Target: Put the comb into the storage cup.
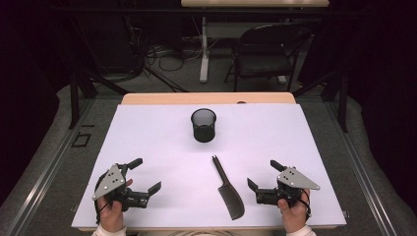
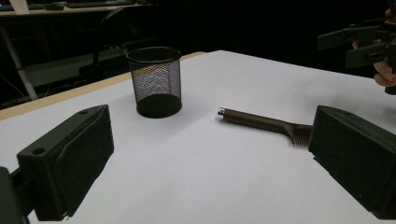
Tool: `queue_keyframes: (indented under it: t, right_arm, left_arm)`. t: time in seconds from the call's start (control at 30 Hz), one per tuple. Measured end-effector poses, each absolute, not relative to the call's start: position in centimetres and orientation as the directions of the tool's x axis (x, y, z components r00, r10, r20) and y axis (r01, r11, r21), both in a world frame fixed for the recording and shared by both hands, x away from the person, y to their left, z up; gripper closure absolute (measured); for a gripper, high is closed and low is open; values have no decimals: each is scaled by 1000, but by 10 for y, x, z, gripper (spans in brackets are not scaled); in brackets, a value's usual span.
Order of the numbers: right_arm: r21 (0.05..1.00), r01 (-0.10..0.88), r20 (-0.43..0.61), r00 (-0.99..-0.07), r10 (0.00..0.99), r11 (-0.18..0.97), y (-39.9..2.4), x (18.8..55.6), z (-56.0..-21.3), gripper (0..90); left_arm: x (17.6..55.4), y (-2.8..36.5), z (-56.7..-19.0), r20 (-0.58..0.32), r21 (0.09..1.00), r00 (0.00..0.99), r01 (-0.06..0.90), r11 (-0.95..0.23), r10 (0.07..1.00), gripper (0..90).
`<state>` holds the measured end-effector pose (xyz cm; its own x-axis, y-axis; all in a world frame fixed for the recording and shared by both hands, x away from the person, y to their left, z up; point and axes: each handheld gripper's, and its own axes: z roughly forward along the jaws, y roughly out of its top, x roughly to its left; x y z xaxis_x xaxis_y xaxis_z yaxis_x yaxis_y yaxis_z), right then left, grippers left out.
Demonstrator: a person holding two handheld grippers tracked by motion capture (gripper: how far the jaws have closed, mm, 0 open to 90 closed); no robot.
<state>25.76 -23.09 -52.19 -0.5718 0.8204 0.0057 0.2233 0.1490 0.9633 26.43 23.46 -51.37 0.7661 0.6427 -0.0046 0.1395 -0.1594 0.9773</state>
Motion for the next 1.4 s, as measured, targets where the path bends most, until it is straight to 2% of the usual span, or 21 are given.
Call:
queue_keyframes:
  t: [0.43,0.83,0.93,0.97,1.07,1.27,1.3,1.4]
  right_arm:
    - [945,293,54,-579,814,146,-227,264,-524,0]
    - [927,325,38,-574,818,185,-216,273,-522,0]
    - [925,327,34,-576,817,192,-215,275,-521,35]
    - [928,321,31,-575,818,190,-215,276,-519,84]
    - [931,312,28,-576,817,188,-214,278,-518,145]
    - [926,317,15,-573,819,204,-209,283,-517,202]
    - [924,320,16,-575,818,207,-208,285,-516,247]
    - [925,322,24,-579,815,201,-208,286,-515,263]
  left_arm:
    - [265,233,-515,-11,975,769,150,-165,640,5]
    - [263,237,-515,-21,975,763,160,-157,646,5]
    - [263,236,-515,-19,974,765,158,-160,644,5]
    - [263,236,-516,-19,974,764,160,-160,645,5]
    - [263,235,-516,-18,974,761,161,-162,649,5]
    - [263,234,-516,-16,974,766,158,-164,642,5]
    - [263,234,-516,-16,974,765,158,-164,643,5]
    - [263,234,-516,-18,974,766,160,-163,642,5]
